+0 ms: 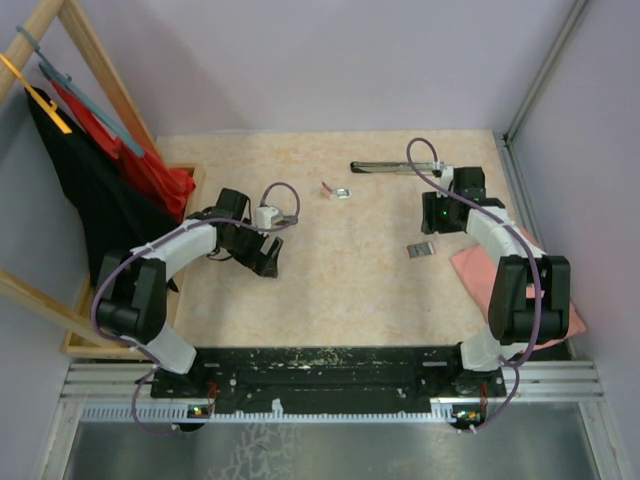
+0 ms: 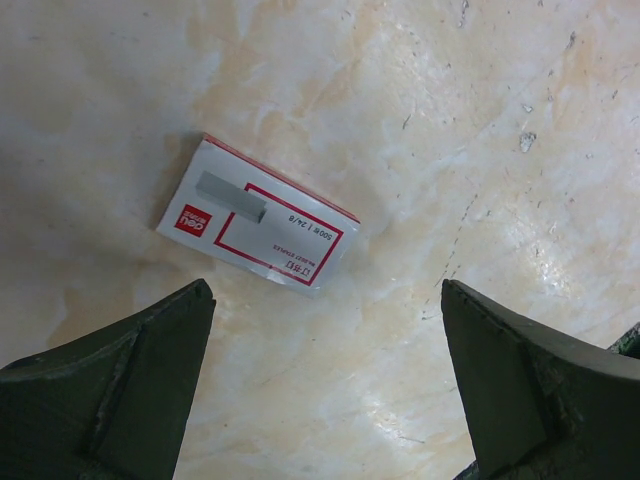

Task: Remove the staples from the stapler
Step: Move the shell to the center of the board.

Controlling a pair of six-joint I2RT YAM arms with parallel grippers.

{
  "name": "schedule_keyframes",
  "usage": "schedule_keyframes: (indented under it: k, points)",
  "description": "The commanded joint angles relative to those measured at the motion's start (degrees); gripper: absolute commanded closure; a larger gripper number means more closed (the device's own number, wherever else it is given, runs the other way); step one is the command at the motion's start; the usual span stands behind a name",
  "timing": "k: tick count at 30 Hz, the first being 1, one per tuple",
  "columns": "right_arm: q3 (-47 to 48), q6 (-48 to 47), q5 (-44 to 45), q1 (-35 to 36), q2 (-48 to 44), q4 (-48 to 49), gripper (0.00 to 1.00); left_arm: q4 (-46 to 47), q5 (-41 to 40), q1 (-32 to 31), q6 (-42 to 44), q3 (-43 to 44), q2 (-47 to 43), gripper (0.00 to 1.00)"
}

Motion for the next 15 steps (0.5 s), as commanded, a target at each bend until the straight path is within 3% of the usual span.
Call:
schedule_keyframes:
  k: [1, 15]
  points:
    - [0.02, -0.85, 0.95, -0.25, -2.84, 2.17, 0.47, -2.27, 3.44, 0.3, 0.51, 1.45, 2.51, 0.0]
    - [0.72, -0.85, -0.79, -1.69, -2.09, 0.65, 0.46, -0.16, 3.76, -5.69, 0.43, 5.58, 7.65, 0.0]
